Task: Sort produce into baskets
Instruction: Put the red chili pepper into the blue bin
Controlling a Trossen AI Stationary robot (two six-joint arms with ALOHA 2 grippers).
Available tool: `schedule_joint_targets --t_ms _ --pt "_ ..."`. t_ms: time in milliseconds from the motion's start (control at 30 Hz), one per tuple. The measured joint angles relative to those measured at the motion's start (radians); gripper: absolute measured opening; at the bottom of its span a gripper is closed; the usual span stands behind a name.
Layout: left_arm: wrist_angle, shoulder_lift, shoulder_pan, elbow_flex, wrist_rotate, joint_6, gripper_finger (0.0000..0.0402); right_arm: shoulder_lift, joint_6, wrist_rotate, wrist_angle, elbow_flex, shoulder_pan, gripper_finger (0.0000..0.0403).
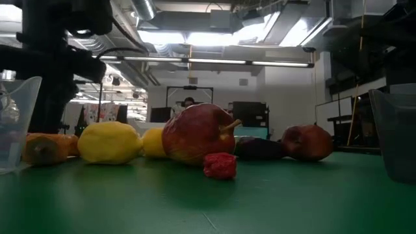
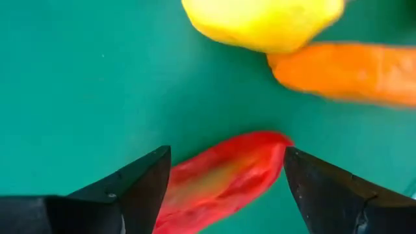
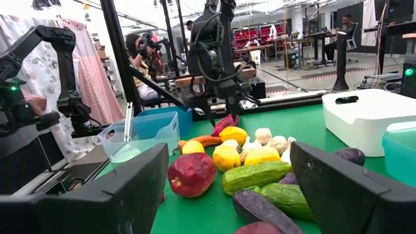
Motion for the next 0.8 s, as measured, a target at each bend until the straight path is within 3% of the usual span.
schedule_joint_targets --t_ms 233,500,633,800 --pt "-0.084 -0.087 -0.017 0.0 0.011 0.101 0.0296 0.0 0.0 0.0 0.0 0.0 0.0 0.0321" --pt "-0.041 -0.107 -0.064 -0.071 0.008 0.179 0.0296 0.0 0.022 0.0 -0.002 0.0 0.0 0.0321" --pt "-0.011 -0.107 -0.069 -0.097 0.024 0.155 0.0296 0.0 0.022 0.001 -0.005 0.0 0.0 0.0321" --pt "-0.004 -0.107 -0.072 -0.119 -0.075 0.084 0.0296 0.0 0.022 0.025 -0.005 0.0 0.0 0.0321"
